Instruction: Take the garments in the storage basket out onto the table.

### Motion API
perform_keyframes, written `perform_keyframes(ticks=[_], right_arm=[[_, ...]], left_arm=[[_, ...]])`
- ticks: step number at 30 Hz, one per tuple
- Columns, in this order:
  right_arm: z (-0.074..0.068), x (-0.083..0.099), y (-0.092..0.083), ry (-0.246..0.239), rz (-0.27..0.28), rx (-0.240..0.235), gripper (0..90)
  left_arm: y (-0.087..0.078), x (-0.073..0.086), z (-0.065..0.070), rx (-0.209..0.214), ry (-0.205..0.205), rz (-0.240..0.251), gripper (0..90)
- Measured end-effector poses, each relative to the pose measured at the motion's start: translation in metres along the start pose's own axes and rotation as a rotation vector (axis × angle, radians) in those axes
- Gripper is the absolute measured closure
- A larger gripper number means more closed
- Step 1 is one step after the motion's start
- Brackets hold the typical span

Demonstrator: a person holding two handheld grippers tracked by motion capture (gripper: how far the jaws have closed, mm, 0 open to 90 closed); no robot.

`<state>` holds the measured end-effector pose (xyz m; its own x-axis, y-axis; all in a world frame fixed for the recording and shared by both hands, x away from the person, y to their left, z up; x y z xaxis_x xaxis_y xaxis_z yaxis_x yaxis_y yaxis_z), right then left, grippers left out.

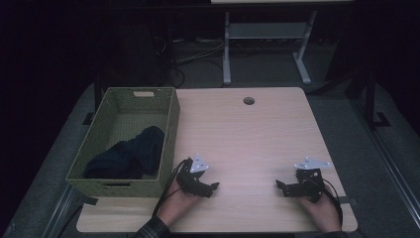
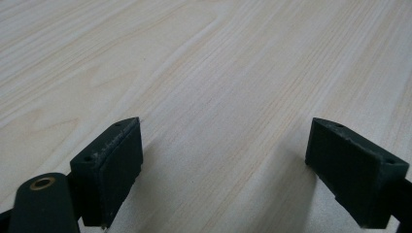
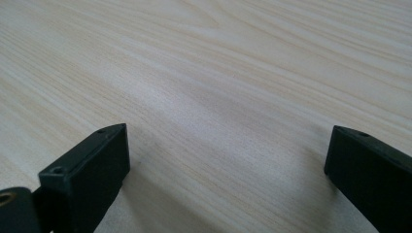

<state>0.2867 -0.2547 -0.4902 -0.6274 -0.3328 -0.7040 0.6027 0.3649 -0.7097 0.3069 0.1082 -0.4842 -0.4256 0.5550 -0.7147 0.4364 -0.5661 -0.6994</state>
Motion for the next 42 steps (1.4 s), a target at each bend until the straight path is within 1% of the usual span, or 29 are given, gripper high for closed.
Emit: perform_keyframes(ticks=[12,16,19,22,27,35,37,40,42], right_arm=[[0.0,0.0,0.0,0.0,-0.001,0.0,2.3],[0.0,0.0,0.0,0.0,-0.001,0.0,2.4],[0.0,0.0,0.0,0.0,-0.001,0.0,2.4],[0.0,0.0,0.0,0.0,0.0,0.0,2.4],[0.0,0.0,0.0,-0.001,-0.001,0.0,2.4],[0.0,0.0,0.0,-0.002,-0.001,0.0,2.4],[0.0,0.0,0.0,-0.005,-0.002,-0.001,2.3],[0.0,0.0,0.0,-0.004,-0.002,-0.001,2.4],[0.0,0.0,0.0,-0.004,-0.002,-0.002,2.4]], left_arm=[[0.0,0.0,0.0,0.001,0.0,-0.001,13.0],[0.0,-0.002,0.003,0.007,-0.001,-0.01,13.4],[0.0,-0.003,0.004,0.02,-0.001,-0.02,13.4],[0.0,-0.005,0.005,0.021,0.0,-0.029,13.4],[-0.003,-0.008,0.005,0.028,0.003,-0.032,13.4],[-0.01,-0.011,0.0,0.035,-0.007,-0.03,13.9],[-0.012,-0.013,0.0,0.043,-0.009,-0.031,13.8],[-0.014,-0.014,0.0,0.036,0.003,-0.04,13.8],[-0.016,-0.015,-0.001,0.047,-0.008,-0.03,13.9]])
Point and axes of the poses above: each handheld gripper's, and its own axes: y roughly forward along the jaws, x roughly out of its underside, z roughly to its right, the point moved 1 cm from there along y, roughly forward along the jaws
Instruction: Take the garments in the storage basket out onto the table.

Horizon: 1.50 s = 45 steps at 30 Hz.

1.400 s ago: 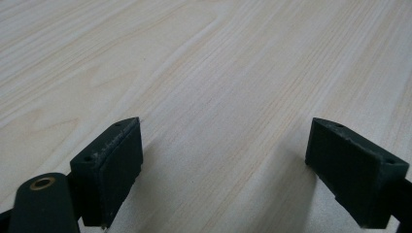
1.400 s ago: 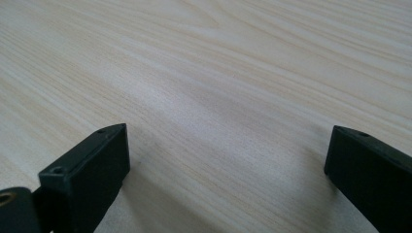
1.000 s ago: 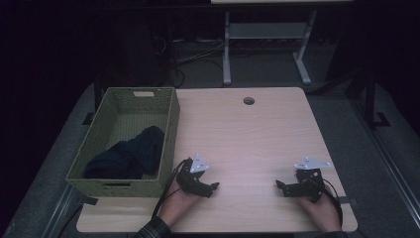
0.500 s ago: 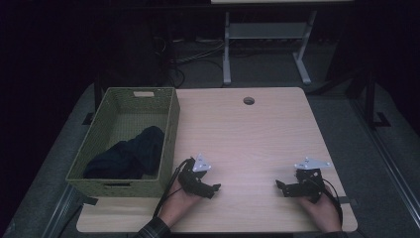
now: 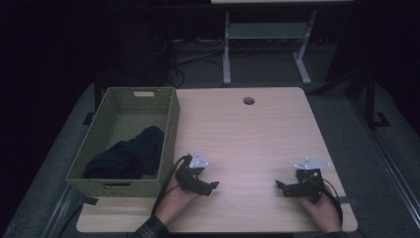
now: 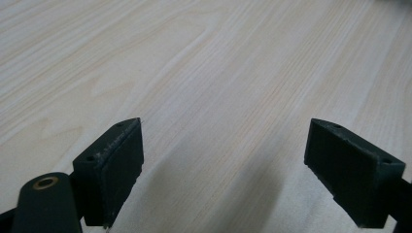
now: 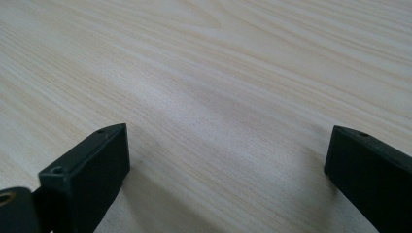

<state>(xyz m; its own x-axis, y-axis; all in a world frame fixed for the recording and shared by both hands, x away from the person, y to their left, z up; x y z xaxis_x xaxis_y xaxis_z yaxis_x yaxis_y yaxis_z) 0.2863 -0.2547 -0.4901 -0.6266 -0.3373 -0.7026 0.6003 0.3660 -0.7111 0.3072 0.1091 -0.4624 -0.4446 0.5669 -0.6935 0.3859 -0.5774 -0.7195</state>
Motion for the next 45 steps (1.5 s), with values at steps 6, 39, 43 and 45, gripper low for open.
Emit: perform_keyframes(ticks=[6,39,43,45], right_arm=[[0.0,0.0,0.0,-0.001,0.0,0.0,2.4],[0.0,0.0,0.0,0.001,0.0,0.0,2.4],[0.0,0.0,0.0,0.002,-0.001,0.0,2.4],[0.0,0.0,0.0,0.001,0.0,0.001,2.4]], left_arm=[[-0.005,-0.002,0.0,0.011,-0.015,0.006,14.2],[-0.027,-0.022,0.001,0.031,-0.005,-0.006,14.1],[-0.03,-0.025,0.001,0.032,-0.005,-0.003,14.1],[-0.031,-0.026,0.002,0.031,-0.004,-0.001,14.2]])
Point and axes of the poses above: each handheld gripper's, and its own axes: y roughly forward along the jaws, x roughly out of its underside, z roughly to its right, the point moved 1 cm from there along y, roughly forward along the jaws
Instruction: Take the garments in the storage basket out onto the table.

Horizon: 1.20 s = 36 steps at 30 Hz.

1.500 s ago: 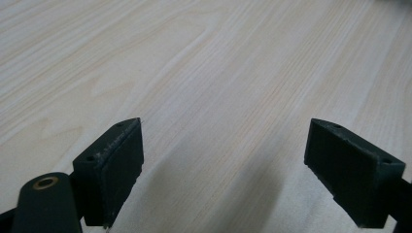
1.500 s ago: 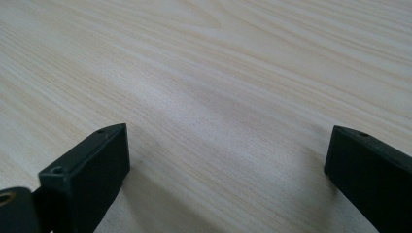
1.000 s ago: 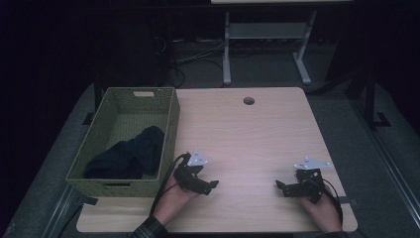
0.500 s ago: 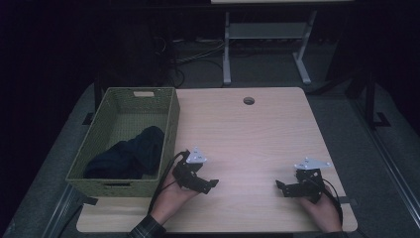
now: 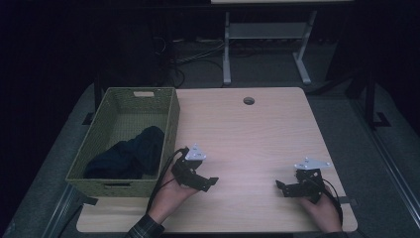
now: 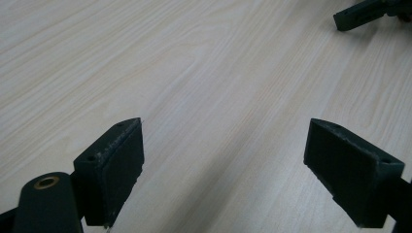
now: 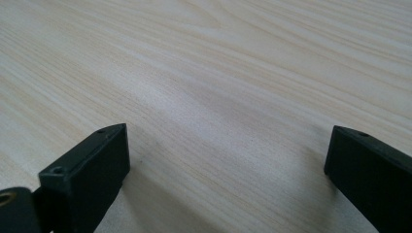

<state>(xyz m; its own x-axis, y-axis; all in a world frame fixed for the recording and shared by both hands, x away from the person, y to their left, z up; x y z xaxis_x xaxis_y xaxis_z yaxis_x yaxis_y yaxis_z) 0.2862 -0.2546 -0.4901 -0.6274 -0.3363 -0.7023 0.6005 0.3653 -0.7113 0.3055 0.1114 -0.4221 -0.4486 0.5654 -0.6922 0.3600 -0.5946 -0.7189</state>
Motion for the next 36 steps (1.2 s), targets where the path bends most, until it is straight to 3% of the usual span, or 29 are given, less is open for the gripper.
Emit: perform_keyframes(ticks=[19,28,36], right_arm=[[0.0,0.0,0.0,0.0,0.0,0.0,2.4],[0.0,0.0,0.0,0.0,0.0,0.0,2.4],[0.0,0.0,0.0,0.0,0.0,-0.002,2.4]], left_arm=[[-0.013,-0.014,-0.002,0.007,-0.001,-0.017,14.1],[-0.019,-0.021,-0.004,0.031,0.005,-0.018,14.1],[-0.027,-0.03,-0.006,0.045,0.031,-0.006,14.3]])
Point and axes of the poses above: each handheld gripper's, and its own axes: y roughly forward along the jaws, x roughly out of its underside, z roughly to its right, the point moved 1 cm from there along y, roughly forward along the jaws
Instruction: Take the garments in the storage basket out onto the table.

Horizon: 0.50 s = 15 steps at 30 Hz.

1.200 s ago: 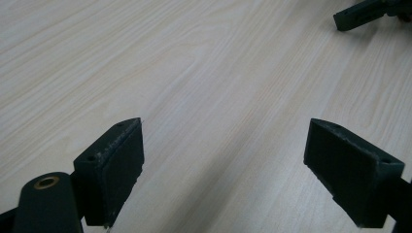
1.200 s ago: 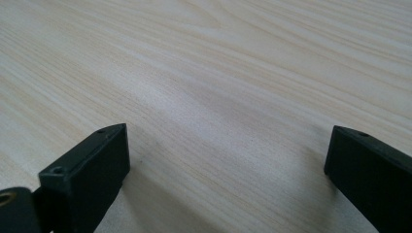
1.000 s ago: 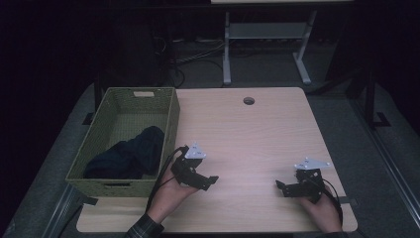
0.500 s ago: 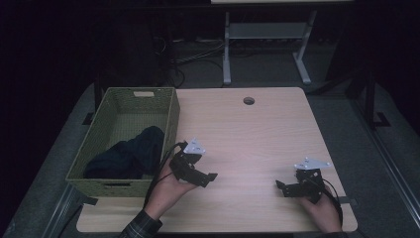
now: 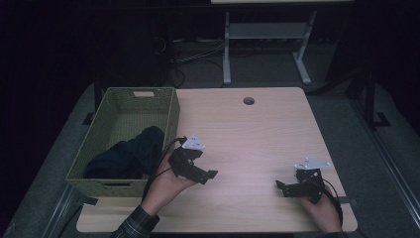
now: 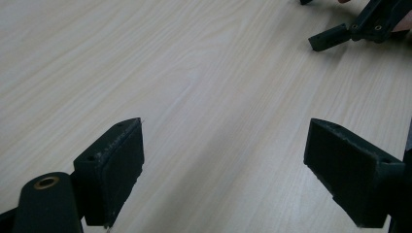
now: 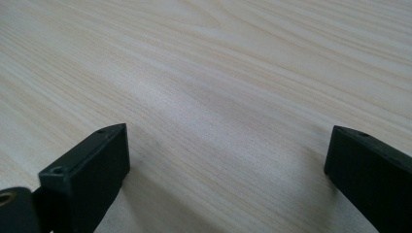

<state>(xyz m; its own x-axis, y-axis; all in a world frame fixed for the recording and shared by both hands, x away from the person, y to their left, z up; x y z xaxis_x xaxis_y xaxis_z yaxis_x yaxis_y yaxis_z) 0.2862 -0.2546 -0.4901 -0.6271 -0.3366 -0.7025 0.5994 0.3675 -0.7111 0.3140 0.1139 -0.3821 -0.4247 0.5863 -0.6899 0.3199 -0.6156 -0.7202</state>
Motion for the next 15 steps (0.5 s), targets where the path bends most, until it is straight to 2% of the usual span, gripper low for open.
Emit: perform_keyframes(ticks=[6,13,15], right_arm=[[0.0,0.0,0.0,0.001,0.0,0.0,2.4],[0.0,0.0,0.0,-0.001,0.001,0.0,2.4],[0.0,0.0,0.0,0.002,0.0,0.0,2.4]], left_arm=[[-0.004,-0.006,-0.005,0.009,0.009,0.008,14.8],[-0.01,-0.009,-0.012,0.019,0.039,-0.01,14.8],[-0.012,-0.01,-0.014,0.023,0.04,0.002,14.8]])
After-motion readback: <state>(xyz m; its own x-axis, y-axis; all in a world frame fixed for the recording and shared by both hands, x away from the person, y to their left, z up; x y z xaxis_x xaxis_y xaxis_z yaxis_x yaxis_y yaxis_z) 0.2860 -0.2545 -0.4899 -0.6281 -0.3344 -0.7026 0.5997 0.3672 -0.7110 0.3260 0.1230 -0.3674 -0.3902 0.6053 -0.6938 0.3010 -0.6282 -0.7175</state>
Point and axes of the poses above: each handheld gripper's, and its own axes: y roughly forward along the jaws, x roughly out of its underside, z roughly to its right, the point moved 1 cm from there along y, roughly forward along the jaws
